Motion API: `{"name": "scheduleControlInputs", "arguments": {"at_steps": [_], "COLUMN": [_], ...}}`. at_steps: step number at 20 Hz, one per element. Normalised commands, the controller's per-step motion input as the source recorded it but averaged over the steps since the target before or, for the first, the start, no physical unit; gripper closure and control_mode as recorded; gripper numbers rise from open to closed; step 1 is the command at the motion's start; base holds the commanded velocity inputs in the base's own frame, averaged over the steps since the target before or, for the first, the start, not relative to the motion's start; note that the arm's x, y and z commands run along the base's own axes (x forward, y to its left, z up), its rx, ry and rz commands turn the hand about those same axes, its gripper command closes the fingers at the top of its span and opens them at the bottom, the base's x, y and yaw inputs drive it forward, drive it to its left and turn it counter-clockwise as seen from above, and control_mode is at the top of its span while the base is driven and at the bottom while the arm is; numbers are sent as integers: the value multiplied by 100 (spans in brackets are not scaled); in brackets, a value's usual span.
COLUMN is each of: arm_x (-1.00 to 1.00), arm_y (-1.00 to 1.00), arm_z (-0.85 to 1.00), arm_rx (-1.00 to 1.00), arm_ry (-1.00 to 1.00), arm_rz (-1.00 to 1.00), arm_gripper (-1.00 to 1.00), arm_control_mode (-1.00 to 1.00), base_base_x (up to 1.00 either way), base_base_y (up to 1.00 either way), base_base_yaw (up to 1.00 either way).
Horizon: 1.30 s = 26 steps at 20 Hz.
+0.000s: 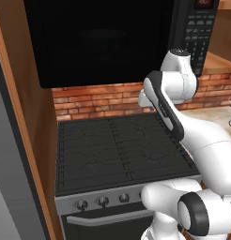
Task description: The microwave is finished heating the steak and mushroom. Take the bowl containing the food and place it on the dining counter.
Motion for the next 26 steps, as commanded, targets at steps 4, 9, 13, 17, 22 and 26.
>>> {"name": "scheduleControlInputs", "arguments": {"at_steps": [4, 9, 13, 17, 22, 26], "arm_x": [-1, 0, -2, -30, -45, -25], "arm_y": [0, 0, 0, 0, -27, -40], "arm_z": [0, 0, 15, 35, 44, 30], "arm_rx": [0, 0, 0, 0, 2, 3], "arm_ry": [0, 0, -10, -26, -38, -32], "arm_rz": [0, 0, 0, 0, 1, 3], "arm_gripper": [-100, -100, -100, -100, -100, -100], "arm_control_mode": [-100, -100, -100, -100, -100, -100], "base_base_x": [0, 0, 0, 0, 0, 0], "base_base_y": [0, 0, 0, 0, 0, 0], "base_base_yaw": [0, 0, 0, 0, 0, 0]}}
